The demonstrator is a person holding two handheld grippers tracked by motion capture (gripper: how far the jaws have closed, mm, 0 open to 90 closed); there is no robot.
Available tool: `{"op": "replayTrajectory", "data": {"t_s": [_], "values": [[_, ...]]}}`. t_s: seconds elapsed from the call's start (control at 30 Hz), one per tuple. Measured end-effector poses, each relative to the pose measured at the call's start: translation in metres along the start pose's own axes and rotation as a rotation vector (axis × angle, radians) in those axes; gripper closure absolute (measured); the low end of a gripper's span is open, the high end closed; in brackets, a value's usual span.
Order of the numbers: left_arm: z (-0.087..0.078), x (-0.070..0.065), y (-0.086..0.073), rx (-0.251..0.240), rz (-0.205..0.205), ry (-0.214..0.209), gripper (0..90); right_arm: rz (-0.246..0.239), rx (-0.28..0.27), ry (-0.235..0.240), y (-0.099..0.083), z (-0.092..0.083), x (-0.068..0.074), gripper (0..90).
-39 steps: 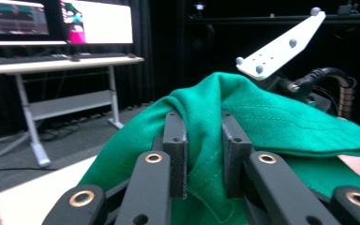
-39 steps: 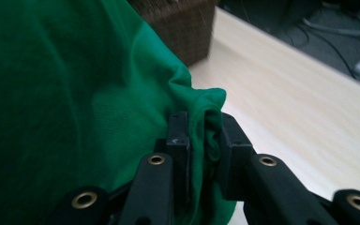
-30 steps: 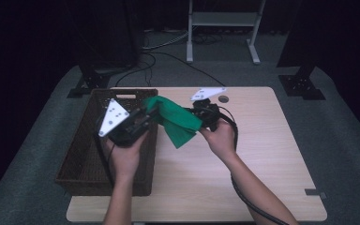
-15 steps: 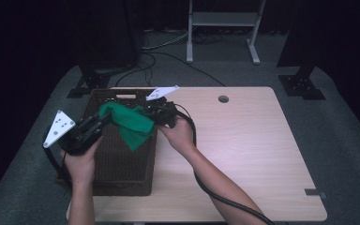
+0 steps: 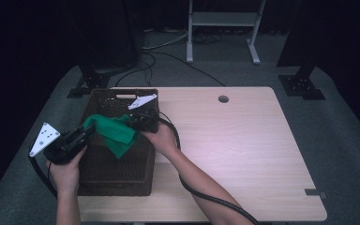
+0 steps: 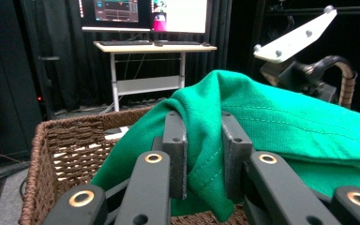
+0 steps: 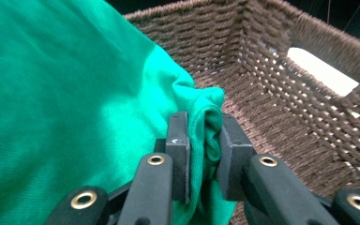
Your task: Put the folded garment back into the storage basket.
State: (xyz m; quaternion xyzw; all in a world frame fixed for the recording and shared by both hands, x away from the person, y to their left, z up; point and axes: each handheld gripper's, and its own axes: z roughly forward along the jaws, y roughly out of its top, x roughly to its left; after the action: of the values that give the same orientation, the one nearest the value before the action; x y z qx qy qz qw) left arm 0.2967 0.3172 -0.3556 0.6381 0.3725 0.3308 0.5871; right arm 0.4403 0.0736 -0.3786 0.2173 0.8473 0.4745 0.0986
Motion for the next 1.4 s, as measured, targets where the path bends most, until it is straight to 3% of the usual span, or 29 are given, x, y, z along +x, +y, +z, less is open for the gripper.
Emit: {"op": "replayTrajectory", "data": {"t_s": [0.3, 0.73, 0.83, 1.0, 1.23, 1.4], "values": [[0.003, 0.003, -0.005, 0.046, -0.022, 0.036, 76.4, 0.01, -0.001, -0.028, -0.003, 0.01, -0.001, 77.8], [0.004, 0.002, -0.008, 0.07, 0.006, 0.08, 72.0, 0.011, 0.015, -0.026, -0.002, 0.012, -0.001, 77.8], [0.004, 0.002, -0.008, 0.062, 0.015, 0.109, 65.7, 0.007, 0.021, -0.02, -0.001, 0.013, -0.001, 77.8], [0.006, 0.001, -0.008, 0.065, 0.022, 0.157, 47.7, -0.011, 0.052, -0.021, 0.0, 0.015, 0.0, 77.8], [0.008, 0.002, -0.008, 0.076, 0.013, 0.189, 18.7, -0.026, 0.067, -0.006, 0.001, 0.017, -0.001, 77.7], [0.008, 0.003, -0.008, 0.063, 0.004, 0.2, 7.5, -0.024, 0.069, 0.008, 0.002, 0.018, -0.004, 77.7]]}}
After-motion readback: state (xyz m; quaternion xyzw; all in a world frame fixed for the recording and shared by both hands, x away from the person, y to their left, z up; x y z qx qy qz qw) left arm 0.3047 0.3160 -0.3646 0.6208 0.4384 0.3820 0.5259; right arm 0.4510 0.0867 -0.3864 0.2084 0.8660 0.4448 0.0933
